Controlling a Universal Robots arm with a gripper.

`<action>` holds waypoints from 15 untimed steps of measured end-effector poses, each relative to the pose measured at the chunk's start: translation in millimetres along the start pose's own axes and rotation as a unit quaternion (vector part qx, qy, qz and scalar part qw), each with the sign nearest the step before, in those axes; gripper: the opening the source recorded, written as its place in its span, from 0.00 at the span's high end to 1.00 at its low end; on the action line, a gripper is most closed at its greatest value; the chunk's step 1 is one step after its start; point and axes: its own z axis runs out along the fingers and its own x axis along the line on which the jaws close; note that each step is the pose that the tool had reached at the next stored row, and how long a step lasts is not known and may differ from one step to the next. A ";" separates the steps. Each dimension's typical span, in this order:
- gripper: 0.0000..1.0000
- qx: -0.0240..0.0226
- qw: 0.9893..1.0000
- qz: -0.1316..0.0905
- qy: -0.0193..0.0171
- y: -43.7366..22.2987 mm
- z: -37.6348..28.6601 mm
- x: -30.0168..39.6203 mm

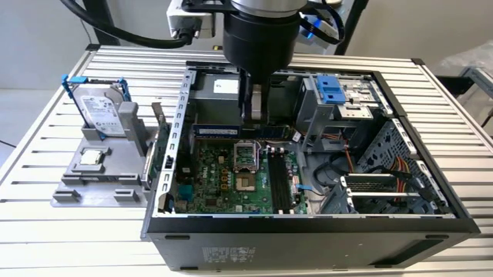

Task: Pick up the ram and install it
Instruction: 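Pick up the ram and move it above insertion slot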

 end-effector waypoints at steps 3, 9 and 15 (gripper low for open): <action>1.00 0.000 1.000 0.000 0.000 -7.0 -0.2 -0.2; 1.00 0.000 1.000 0.000 0.000 -24.5 -0.5 -0.6; 1.00 0.000 1.000 0.000 0.000 -39.8 -0.8 -1.2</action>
